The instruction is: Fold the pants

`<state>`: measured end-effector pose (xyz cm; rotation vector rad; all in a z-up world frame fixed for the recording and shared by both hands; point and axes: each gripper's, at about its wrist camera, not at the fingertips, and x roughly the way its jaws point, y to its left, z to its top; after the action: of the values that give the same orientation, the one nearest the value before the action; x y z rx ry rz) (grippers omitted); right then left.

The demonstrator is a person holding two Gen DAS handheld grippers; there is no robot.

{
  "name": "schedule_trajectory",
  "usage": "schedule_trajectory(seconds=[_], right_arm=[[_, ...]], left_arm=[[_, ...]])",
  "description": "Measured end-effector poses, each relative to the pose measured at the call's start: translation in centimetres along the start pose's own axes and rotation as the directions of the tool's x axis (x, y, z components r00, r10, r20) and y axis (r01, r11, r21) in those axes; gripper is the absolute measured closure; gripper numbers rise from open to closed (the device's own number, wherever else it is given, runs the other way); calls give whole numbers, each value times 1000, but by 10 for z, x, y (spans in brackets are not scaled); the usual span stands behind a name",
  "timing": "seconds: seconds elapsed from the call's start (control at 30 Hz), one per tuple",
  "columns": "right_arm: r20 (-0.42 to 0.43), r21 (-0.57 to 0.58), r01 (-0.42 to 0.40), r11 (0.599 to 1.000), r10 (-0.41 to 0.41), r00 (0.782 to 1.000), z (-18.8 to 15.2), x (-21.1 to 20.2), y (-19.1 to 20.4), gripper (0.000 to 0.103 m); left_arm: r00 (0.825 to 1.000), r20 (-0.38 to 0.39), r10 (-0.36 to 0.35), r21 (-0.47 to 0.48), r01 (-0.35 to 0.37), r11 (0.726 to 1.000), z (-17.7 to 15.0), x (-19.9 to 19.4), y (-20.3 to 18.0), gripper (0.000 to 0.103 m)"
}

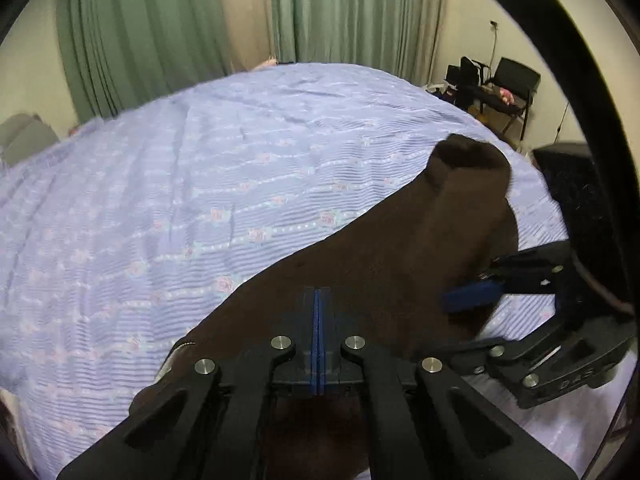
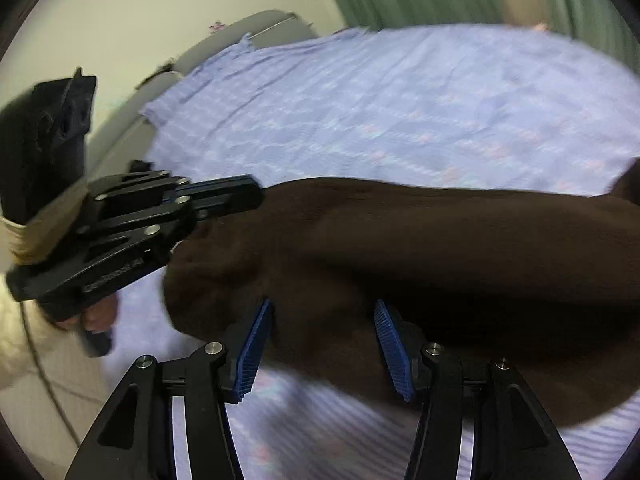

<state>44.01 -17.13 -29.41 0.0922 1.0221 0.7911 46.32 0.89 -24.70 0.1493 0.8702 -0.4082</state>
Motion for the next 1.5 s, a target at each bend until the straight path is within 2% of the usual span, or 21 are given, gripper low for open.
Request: schedule_trajectory(seconds=[0.13, 0.2, 0.23, 0.27, 0.3, 0.4, 0.47, 0.67, 0.8, 0.83, 0.87, 0.9, 0.93, 1.0, 1.1, 1.13, 1.2, 1.27, 1.37, 1.43, 1.5], right_arm=[[-66, 38, -13, 999, 15, 998, -3, 23, -6, 45], [-72, 72, -28, 997, 33, 997, -15, 21, -8, 43], [-51, 79, -45, 996, 49, 997, -24, 13, -7, 40], [-48, 77, -64, 995, 68, 996, -31, 10, -6, 40], [-64, 66, -77, 995, 81, 995, -38, 10, -3, 40], [-132, -17, -26, 1000, 24, 991, -50, 18, 7, 40], [-126, -61, 14, 998, -22, 992, -53, 20, 13, 40], [-90, -68, 116, 991, -122, 988, -52, 34, 17, 41], [-71, -76, 199, 977, -204, 976, -61, 32, 27, 51], [-72, -65, 214, 975, -219, 973, -61, 31, 27, 55], [-77, -51, 237, 970, -241, 967, -60, 30, 29, 57], [-81, -49, 258, 965, -261, 962, -60, 30, 30, 62], [-85, -47, 271, 961, -274, 958, -59, 30, 32, 66], [-92, -32, 297, 954, -299, 950, -61, 24, 38, 72], [-93, 12, 297, 955, -295, 951, -70, 6, 50, 79], [-87, 17, 295, 955, -293, 952, -74, 1, 54, 85], [-138, 40, 267, 963, -259, 956, -85, 4, 57, 87], [-173, 68, 288, 955, -273, 946, -97, 14, 52, 87], [-174, 43, 352, 935, -340, 924, -104, 20, 52, 81], [-125, 35, 427, 903, -420, 899, -102, 5, 56, 43], [-48, 24, 510, 860, -509, 859, -101, -20, 62, 37]], left_arm=[[1000, -10, 29, -35, -29, 999, -6, -7, 12, 98], [1000, -10, 29, -45, -29, 999, -10, -17, 13, 79], [999, -9, 35, -65, -36, 997, -17, -25, 19, 57], [998, -5, 55, -79, -55, 995, -24, -32, 23, 45], [997, -2, 77, -88, -77, 993, -28, -37, 26, 44], [983, -19, 185, -146, -186, 972, -57, -53, 49, 36], [979, -40, 201, -208, -205, 956, -73, -55, 65, 34], [973, -104, 204, -351, -228, 908, -105, -36, 105, 34], [981, -129, 144, -373, -182, 910, -113, -9, 114, 34], [982, -137, 126, -395, -171, 903, -115, -2, 121, 35], [986, -143, 83, -443, -139, 886, -119, 8, 128, 50], [987, -148, 60, -474, -124, 872, -121, 13, 130, 55], [985, -160, 68, -491, -139, 860, -121, 15, 130, 62], [974, -160, 162, -467, -219, 857, -115, 6, 123, 72], [958, -140, 252, -424, -288, 859, -107, -9, 111, 73], [948, -147, 281, -395, -317, 862, -107, -9, 108, 73], [935, -189, 301, -350, -350, 869, -113, 0, 105, 73], [939, -227, 260, -361, -329, 873, -121, 12, 105, 70], [940, -221, 260, -332, -323, 886, -123, 8, 103, 64], [928, -243, 283, -276, -346, 897, -119, 0, 94, 60], [910, -222, 350, -232, -398, 888, -114, -17, 90, 38]])
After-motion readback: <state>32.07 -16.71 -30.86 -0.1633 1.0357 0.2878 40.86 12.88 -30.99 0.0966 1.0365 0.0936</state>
